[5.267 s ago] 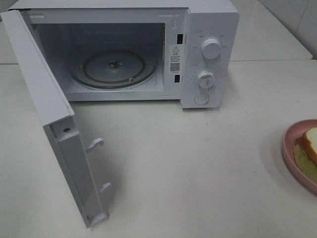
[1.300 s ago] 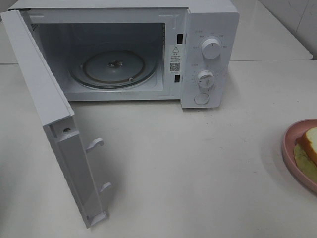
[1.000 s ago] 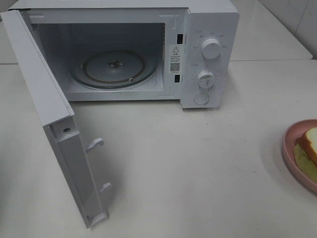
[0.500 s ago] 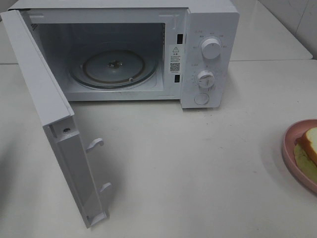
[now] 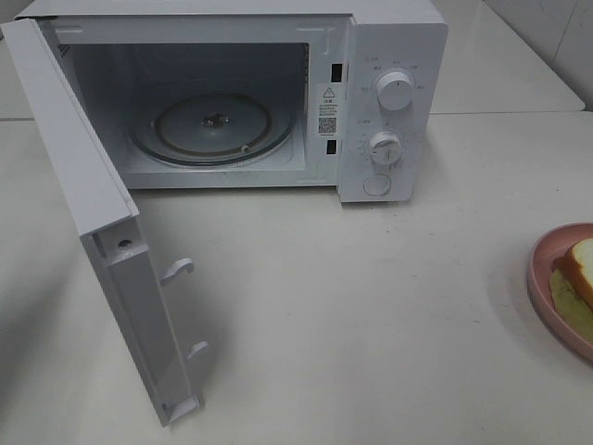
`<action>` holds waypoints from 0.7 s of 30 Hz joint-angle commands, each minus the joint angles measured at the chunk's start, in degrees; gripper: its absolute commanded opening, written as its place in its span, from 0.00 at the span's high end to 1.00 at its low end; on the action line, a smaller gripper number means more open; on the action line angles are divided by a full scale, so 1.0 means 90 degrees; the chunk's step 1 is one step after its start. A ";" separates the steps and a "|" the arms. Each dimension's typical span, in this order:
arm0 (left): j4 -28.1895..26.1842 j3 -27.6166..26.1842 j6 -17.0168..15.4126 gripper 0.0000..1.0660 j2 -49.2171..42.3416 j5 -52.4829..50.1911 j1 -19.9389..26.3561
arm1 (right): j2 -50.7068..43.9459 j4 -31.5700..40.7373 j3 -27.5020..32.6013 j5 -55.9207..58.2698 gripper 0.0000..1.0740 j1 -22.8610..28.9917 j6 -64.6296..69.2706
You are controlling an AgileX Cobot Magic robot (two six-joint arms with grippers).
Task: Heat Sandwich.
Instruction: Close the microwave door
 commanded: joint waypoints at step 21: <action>-0.2973 -0.0280 0.1356 1.00 0.1063 0.0057 -0.2897 | -0.0178 0.0013 0.0000 -0.0032 0.30 -0.0051 -0.0083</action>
